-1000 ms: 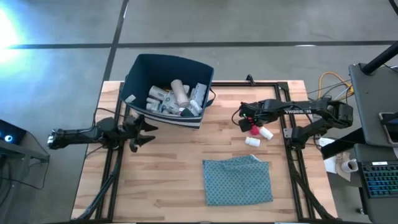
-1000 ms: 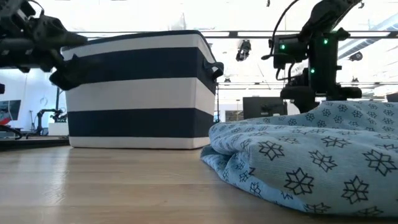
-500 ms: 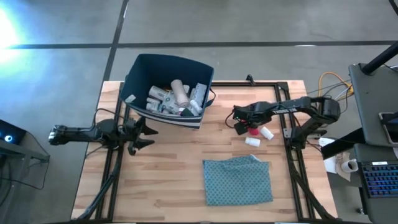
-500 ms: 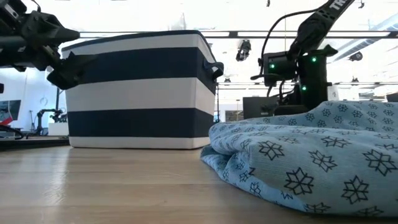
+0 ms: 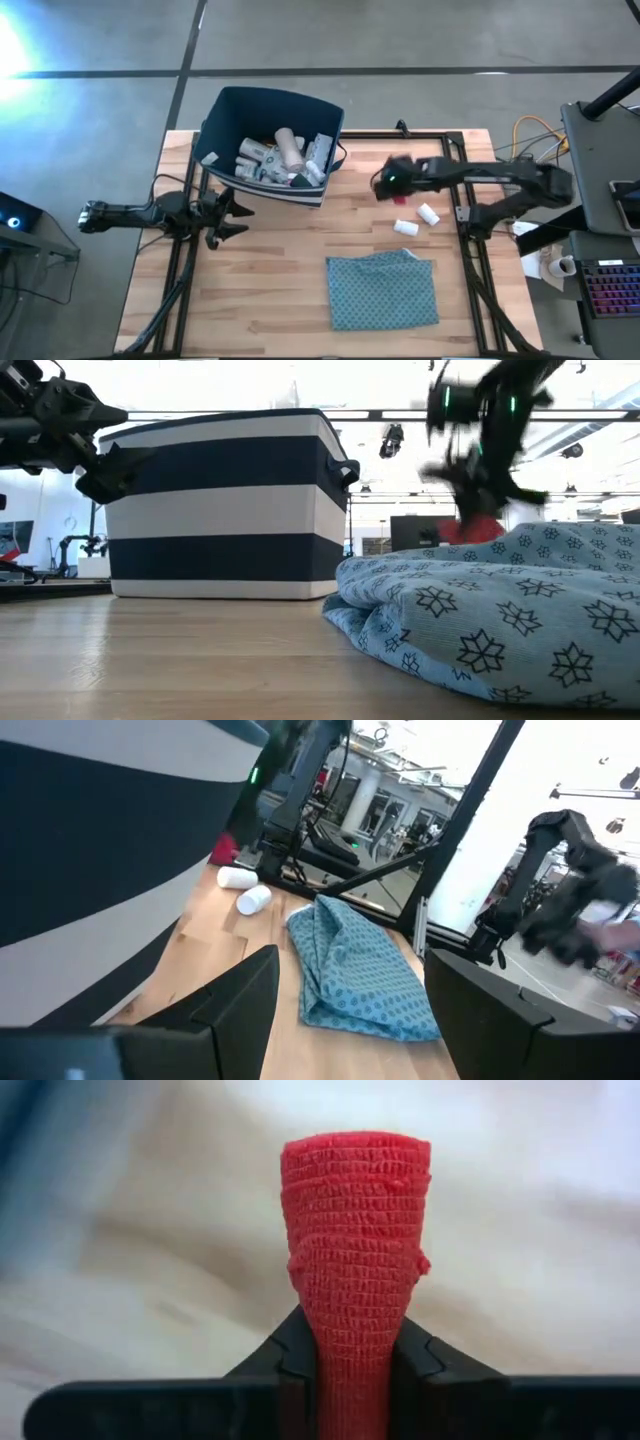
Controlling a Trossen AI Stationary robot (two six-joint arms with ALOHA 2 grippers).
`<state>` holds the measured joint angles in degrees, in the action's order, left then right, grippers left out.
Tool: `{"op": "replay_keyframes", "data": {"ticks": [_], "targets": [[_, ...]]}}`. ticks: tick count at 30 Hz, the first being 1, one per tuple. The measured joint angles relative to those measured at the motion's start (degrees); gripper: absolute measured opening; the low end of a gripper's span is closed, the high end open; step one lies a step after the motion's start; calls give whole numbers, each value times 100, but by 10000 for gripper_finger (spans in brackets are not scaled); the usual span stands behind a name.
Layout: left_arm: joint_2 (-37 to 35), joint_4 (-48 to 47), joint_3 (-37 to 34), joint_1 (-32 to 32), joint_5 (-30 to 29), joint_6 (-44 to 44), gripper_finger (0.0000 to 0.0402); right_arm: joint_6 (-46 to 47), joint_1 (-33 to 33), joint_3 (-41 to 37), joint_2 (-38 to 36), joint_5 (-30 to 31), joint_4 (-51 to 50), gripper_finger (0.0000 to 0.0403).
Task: Pick & place medical supplies in basket/bin
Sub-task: Put the red bandage into the blue bin
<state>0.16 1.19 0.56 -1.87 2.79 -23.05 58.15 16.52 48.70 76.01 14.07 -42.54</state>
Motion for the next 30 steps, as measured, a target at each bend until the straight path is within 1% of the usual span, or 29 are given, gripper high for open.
{"op": "replay_keyframes", "data": {"ticks": [2,4,5,7,8,10,12,14,18,20,24,27,30], "targets": [[0,0,0,0,2,2,230,-5,-145,323,-421,470,507,50],[0,0,-2,0,2,1,230,-250,-233,653,-683,838,1274,59],[0,0,-2,0,0,0,230,-454,-229,829,-726,928,1645,64],[0,-2,-2,0,0,2,230,-907,-90,1255,-618,917,2160,70],[0,0,-2,0,2,0,230,-1085,9,1493,-471,808,2237,70],[0,-2,-2,0,2,1,230,-1330,201,2061,35,377,2222,69],[0,-2,-2,0,0,1,230,-1689,323,2681,669,-189,2200,68],[0,-2,-2,2,0,0,230,-2061,331,3409,1359,-558,2191,69],[0,-2,-4,3,1,0,230,-2664,318,4958,2592,-710,2091,83],[0,-2,-4,4,1,0,230,-2906,327,5716,3141,-709,1553,93],[0,-3,-4,7,2,1,230,-3261,330,7062,4054,-625,-26,124],[0,-4,-4,7,2,0,230,-3513,301,7831,4492,-139,-1010,161],[0,-2,-4,7,2,1,230,-3745,219,8387,4764,203,-1541,204]]}}
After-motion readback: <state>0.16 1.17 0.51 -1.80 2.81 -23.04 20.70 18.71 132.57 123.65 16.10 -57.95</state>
